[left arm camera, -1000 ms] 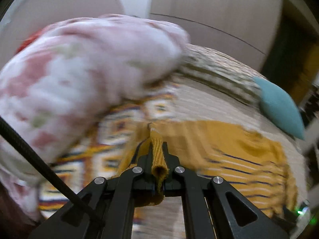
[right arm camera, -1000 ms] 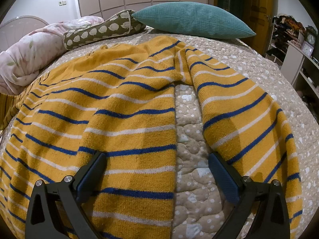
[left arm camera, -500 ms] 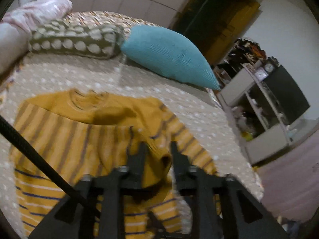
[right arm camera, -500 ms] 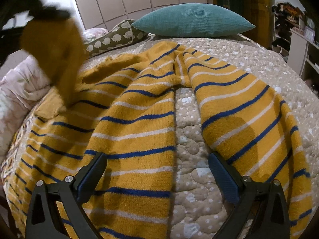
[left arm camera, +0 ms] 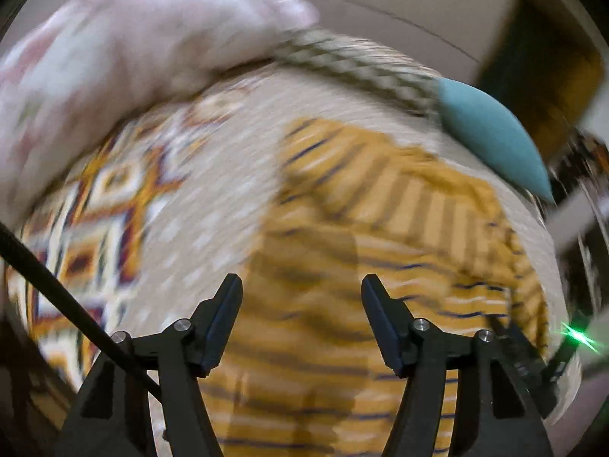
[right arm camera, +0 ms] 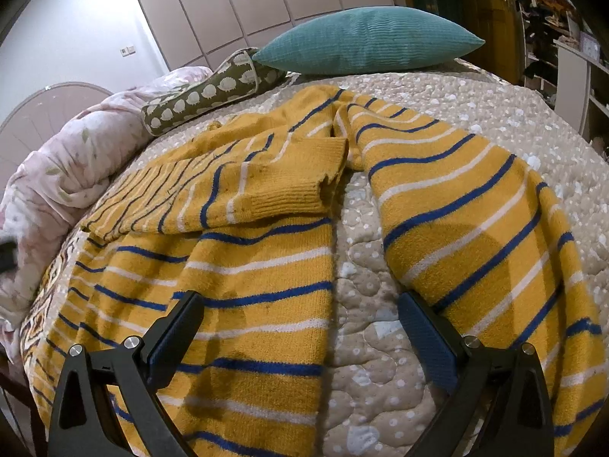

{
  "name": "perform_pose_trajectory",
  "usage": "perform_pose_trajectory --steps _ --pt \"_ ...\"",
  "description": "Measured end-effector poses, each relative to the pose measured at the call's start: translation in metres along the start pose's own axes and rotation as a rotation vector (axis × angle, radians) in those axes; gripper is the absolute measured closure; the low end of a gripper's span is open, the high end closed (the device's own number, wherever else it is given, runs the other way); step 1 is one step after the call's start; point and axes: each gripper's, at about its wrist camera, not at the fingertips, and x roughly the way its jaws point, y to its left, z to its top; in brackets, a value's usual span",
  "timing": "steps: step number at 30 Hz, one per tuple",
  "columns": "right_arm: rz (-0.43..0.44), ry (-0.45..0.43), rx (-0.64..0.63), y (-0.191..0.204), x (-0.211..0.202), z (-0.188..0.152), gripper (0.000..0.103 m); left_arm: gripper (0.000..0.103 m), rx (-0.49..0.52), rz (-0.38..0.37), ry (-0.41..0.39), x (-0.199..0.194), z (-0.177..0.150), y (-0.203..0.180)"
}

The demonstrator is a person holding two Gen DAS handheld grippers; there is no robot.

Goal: Fold small clothes

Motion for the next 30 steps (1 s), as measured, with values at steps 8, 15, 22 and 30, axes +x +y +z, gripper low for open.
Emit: perform_pose_trajectory --steps 8,15,22,30 --pt "0.010 0.010 0.008 -0.002 0.000 0.001 0.000 0.040 -0.067 -0.068 0.098 0.029 -0.045 0.054" --pt "-0.060 0.126 -0.088 0.019 -0.023 -0.022 0.012 0.095 0.078 -0.123 0.135 0.032 -0.072 0.032" --pt "-0.006 0.155 -0.044 0.016 -0.052 -0.033 0.097 0.095 0.097 -0.080 0.065 -0.009 -0.073 0.037" --pt "-0.028 0.174 0.037 -0.023 -0.087 -0.054 0.097 0.092 0.070 -0.057 0.055 -0.029 -0.089 0.048"
